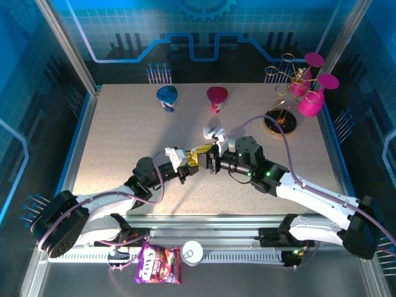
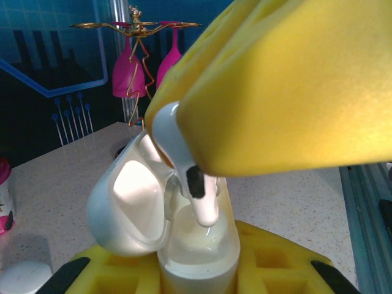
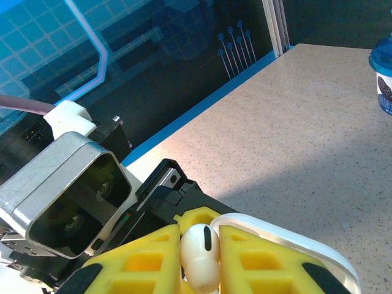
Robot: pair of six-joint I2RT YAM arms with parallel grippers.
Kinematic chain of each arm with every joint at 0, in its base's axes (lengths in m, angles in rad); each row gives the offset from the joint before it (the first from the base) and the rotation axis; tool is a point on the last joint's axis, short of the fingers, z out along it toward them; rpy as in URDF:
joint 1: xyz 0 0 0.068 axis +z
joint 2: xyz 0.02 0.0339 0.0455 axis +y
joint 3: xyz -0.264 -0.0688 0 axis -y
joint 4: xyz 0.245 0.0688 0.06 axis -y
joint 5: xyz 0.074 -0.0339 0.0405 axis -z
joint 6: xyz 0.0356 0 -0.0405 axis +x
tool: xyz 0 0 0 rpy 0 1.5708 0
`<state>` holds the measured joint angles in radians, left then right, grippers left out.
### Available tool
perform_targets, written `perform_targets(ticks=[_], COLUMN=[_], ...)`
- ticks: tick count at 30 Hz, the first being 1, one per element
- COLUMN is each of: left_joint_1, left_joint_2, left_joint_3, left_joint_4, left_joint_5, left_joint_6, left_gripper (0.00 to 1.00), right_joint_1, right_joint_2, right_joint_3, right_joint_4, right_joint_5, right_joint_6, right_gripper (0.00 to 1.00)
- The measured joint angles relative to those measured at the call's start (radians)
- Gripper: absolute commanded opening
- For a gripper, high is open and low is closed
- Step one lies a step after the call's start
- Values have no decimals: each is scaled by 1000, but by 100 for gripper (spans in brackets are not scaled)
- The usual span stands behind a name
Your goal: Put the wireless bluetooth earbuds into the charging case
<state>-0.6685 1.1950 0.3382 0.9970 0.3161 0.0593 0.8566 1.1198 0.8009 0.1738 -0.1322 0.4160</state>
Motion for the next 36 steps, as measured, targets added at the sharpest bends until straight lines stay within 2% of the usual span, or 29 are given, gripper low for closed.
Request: perform_targets(ticks=[7, 17, 36], left_joint_1=[0, 0, 0], left_joint_2=[0, 0, 16], left_joint_3=[20, 20, 20], left_joint_4=[-6, -8, -16], left_joint_5=[-31, -67, -102], left_joint_6=[-17, -35, -35], left_gripper=[0, 0, 0], right_joint_1=[11, 40, 66], right_joint_2=[2, 9, 66], right_joint_3=[0, 24, 19], right_joint_4=[2, -45, 29], right_joint_5=[36, 177, 220], right_joint_6=[-17, -18, 142], right_gripper=[17, 16, 16])
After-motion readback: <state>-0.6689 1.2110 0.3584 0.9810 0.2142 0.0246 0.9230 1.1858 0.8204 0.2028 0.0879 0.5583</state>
